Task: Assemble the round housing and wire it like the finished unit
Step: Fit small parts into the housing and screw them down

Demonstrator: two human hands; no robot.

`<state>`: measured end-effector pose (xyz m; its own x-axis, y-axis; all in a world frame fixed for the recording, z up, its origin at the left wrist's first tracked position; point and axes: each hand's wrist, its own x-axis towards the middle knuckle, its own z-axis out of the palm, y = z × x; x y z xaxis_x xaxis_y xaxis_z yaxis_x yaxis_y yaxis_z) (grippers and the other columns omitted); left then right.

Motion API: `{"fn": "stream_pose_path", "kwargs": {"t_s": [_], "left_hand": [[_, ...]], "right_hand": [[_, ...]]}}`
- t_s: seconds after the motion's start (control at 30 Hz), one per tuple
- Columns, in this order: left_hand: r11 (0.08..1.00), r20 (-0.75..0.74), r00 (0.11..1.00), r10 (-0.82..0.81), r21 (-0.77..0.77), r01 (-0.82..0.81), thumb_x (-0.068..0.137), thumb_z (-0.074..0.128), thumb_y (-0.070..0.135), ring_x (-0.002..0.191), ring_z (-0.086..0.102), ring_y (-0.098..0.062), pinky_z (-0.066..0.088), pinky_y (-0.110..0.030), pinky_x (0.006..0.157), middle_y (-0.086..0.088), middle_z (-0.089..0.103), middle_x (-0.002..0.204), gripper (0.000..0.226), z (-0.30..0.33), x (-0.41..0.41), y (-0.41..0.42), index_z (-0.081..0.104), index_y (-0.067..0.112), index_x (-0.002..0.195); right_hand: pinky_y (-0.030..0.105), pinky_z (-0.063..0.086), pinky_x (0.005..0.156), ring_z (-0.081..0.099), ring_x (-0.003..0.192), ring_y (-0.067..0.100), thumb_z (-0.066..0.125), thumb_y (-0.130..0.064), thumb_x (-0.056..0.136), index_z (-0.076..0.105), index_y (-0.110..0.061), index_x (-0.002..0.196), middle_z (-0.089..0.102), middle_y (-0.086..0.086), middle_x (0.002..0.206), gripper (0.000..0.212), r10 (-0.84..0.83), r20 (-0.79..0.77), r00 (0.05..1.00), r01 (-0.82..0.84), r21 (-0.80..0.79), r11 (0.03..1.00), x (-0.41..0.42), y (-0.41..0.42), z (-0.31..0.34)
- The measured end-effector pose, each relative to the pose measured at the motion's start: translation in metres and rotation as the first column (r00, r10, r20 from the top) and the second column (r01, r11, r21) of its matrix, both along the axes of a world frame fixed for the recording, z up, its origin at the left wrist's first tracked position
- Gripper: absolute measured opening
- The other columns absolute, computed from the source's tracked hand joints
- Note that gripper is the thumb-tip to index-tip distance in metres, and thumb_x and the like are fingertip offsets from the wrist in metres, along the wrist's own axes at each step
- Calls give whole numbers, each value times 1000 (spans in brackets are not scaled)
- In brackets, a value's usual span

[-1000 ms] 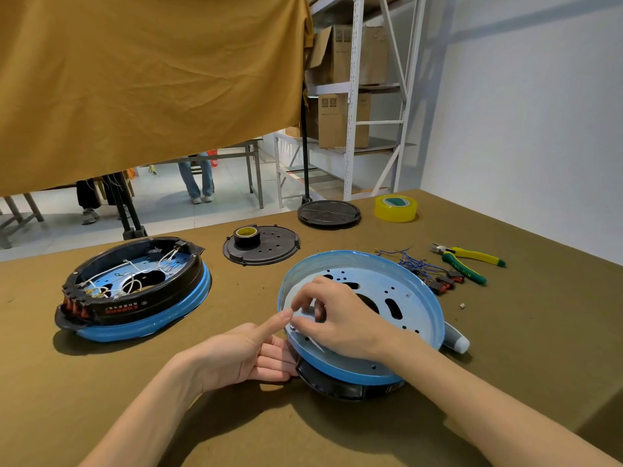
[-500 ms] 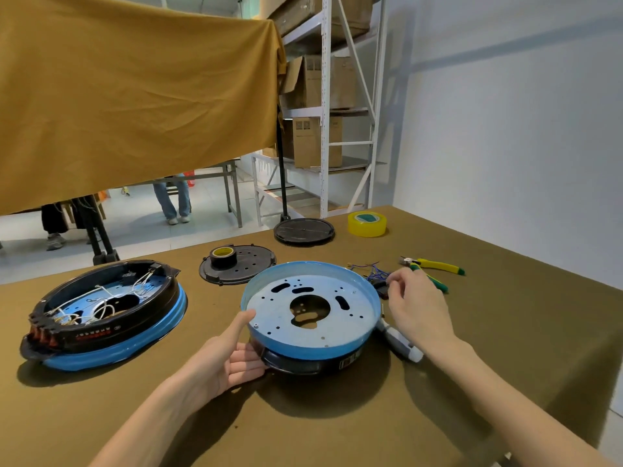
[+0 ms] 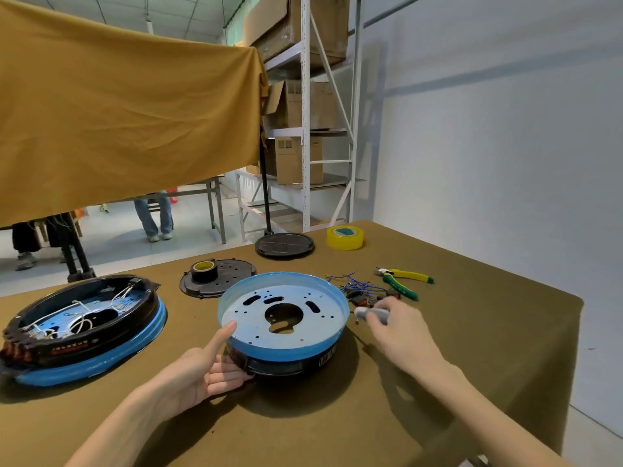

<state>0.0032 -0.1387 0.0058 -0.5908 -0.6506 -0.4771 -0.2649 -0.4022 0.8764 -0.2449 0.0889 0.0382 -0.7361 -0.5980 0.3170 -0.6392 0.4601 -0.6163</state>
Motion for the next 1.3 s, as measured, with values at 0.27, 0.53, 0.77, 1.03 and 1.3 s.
{"fn": "stream_pose_path", "kwargs": {"t_s": [0.27,0.53,0.77,1.03,1.3], "left_hand": [[996,42,996,-84,27,82,52,81,67,95,76,-37,64,-37,63,-29,74,104,105,-4,2,-7,54,-8,121],[980,14,985,-174,101,172,57,85,66,106,73,-37,64,-39,73,-30,71,115,107,-6,6,-18,53,-7,128],[976,26,981,-191,110,187,53,82,67,103,74,-36,64,-38,72,-29,73,111,106,-3,4,-15,56,-6,125],[966,8,974,-227,130,224,53,80,68,104,74,-34,64,-36,75,-27,73,113,106,1,4,-15,57,-6,126],[965,13,970,-241,112,238,56,78,69,105,74,-33,63,-36,81,-26,73,112,103,2,5,-14,57,-5,125]], "right_hand": [[13,44,65,57,73,6,71,-48,91,70,-20,93,65,2,86,28,78,71,994,-8,-686,728,14,-11,60],[27,47,44,55,52,19,50,-42,103,50,-7,109,62,10,73,36,658,125,743,-307,-809,501,68,-92,83],[19,38,44,47,51,15,45,-42,107,44,-19,118,55,16,73,26,774,197,602,-343,-811,473,108,-153,73],[19,37,45,48,51,13,45,-43,107,48,-18,111,57,10,70,25,803,252,540,-322,-819,474,118,-167,58],[19,37,43,49,49,12,46,-47,103,48,-15,105,58,9,69,32,818,201,539,-345,-834,432,116,-167,57]]}}
